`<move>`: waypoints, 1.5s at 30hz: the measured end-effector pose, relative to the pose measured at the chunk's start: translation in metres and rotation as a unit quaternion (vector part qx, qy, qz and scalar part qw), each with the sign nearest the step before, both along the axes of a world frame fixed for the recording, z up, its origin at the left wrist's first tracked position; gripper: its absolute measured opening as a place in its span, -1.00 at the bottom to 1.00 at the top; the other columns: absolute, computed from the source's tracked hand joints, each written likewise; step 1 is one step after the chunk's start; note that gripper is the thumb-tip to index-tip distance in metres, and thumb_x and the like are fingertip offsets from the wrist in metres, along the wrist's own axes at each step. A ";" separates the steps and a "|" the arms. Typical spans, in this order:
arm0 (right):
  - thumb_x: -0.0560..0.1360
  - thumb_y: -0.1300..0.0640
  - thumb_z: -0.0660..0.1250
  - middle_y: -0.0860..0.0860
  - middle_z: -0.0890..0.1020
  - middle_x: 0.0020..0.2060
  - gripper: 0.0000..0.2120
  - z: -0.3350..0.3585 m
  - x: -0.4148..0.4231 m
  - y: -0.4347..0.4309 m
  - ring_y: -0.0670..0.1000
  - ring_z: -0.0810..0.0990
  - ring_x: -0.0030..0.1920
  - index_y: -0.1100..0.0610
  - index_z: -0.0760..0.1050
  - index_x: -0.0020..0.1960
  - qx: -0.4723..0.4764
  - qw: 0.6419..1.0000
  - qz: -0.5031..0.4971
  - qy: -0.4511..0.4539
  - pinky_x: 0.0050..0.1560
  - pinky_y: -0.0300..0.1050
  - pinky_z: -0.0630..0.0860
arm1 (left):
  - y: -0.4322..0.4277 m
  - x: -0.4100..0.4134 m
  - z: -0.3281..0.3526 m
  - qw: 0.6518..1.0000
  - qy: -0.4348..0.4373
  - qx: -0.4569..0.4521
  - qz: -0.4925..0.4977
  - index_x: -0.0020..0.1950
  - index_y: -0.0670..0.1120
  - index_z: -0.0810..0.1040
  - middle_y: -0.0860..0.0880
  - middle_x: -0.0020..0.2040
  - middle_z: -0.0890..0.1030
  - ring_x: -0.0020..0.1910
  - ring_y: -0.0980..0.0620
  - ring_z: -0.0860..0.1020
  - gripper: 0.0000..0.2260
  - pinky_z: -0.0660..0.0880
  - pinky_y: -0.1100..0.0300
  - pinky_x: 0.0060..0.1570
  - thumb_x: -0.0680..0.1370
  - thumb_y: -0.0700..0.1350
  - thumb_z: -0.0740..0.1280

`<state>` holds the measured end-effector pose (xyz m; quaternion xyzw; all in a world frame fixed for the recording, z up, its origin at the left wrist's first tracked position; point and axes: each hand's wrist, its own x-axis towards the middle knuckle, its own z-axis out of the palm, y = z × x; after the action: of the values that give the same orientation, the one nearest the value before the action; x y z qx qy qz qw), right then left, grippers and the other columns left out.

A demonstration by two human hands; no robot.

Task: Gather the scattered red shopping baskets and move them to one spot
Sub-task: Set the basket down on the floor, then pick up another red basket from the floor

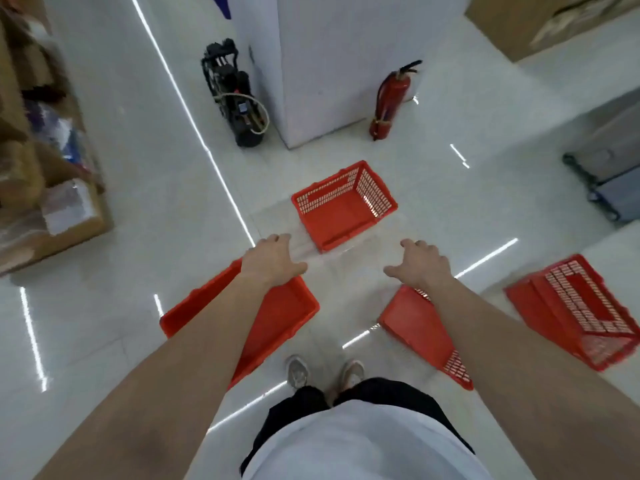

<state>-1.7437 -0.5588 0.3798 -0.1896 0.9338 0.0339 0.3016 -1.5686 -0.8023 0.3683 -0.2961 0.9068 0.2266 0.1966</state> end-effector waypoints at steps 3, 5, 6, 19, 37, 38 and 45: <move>0.40 -0.30 0.38 0.14 0.43 0.41 -0.21 0.004 -0.002 0.088 0.23 0.39 0.40 0.05 0.31 0.51 -0.008 0.995 -0.098 0.003 0.32 0.17 0.37 | 0.056 -0.043 0.009 0.997 0.011 0.005 -0.074 0.50 -0.04 0.31 -0.11 0.43 0.42 0.36 -0.17 0.41 -0.25 0.39 -0.07 0.29 0.42 0.28 0.37; 0.40 -0.30 0.39 0.15 0.45 0.38 -0.23 0.004 0.001 0.147 0.24 0.41 0.38 0.06 0.34 0.48 -0.014 0.988 -0.157 0.006 0.31 0.16 0.38 | 0.098 -0.069 0.010 0.992 0.010 0.005 -0.126 0.45 -0.04 0.36 -0.10 0.38 0.46 0.32 -0.16 0.44 -0.29 0.42 -0.09 0.26 0.41 0.29 0.37; 0.40 -0.30 0.39 0.15 0.47 0.37 -0.25 0.002 0.004 0.177 0.23 0.42 0.37 0.06 0.36 0.46 -0.018 0.982 -0.186 0.008 0.31 0.14 0.38 | 0.122 -0.082 0.009 0.988 0.007 0.006 -0.152 0.43 -0.04 0.38 -0.10 0.35 0.48 0.29 -0.15 0.46 -0.31 0.43 -0.09 0.23 0.41 0.29 0.37; 0.43 -0.29 0.39 0.15 0.46 0.38 -0.20 -0.137 0.012 0.501 0.23 0.44 0.36 0.12 0.32 0.51 -0.090 0.880 -0.462 -0.064 0.27 0.14 0.42 | 0.387 -0.184 -0.117 0.986 -0.036 0.095 -0.135 0.53 -0.17 0.29 -0.17 0.43 0.44 0.36 -0.14 0.45 -0.26 0.38 -0.04 0.32 0.46 0.10 0.49; 0.46 -0.02 0.44 0.21 0.48 0.25 -0.37 -0.593 -0.073 0.547 0.29 0.53 0.21 0.15 0.35 0.44 -0.136 0.840 -0.524 -0.037 0.21 0.15 0.48 | 0.396 -0.277 -0.568 0.999 -0.046 -0.001 0.005 0.57 -0.09 0.21 -0.17 0.48 0.38 0.41 -0.20 0.40 -0.18 0.39 -0.23 0.32 0.44 0.08 0.53; 0.47 0.00 0.44 0.23 0.43 0.26 -0.35 -0.613 -0.074 0.545 0.31 0.51 0.21 0.16 0.31 0.46 -0.129 0.837 -0.531 0.002 0.20 0.14 0.47 | 0.394 -0.281 -0.586 0.999 -0.034 -0.005 0.012 0.57 -0.09 0.20 -0.17 0.47 0.38 0.40 -0.20 0.41 -0.19 0.40 -0.22 0.30 0.45 0.08 0.53; 0.60 0.15 0.22 0.11 0.59 0.23 -0.59 -0.677 -0.073 0.541 0.16 0.58 0.19 0.10 0.32 0.44 -0.235 0.773 -0.573 0.132 0.16 -0.13 0.38 | 0.389 -0.270 -0.653 0.998 0.022 0.033 0.050 0.43 -0.03 0.34 -0.07 0.28 0.57 0.18 -0.16 0.59 -0.54 0.52 -0.13 0.12 0.59 0.06 0.35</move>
<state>-1.8168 -0.0175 -0.2967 0.3223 0.8788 -0.3415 0.0847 -1.8389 -0.4135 -0.2843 -0.3288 0.8871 0.2728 0.1745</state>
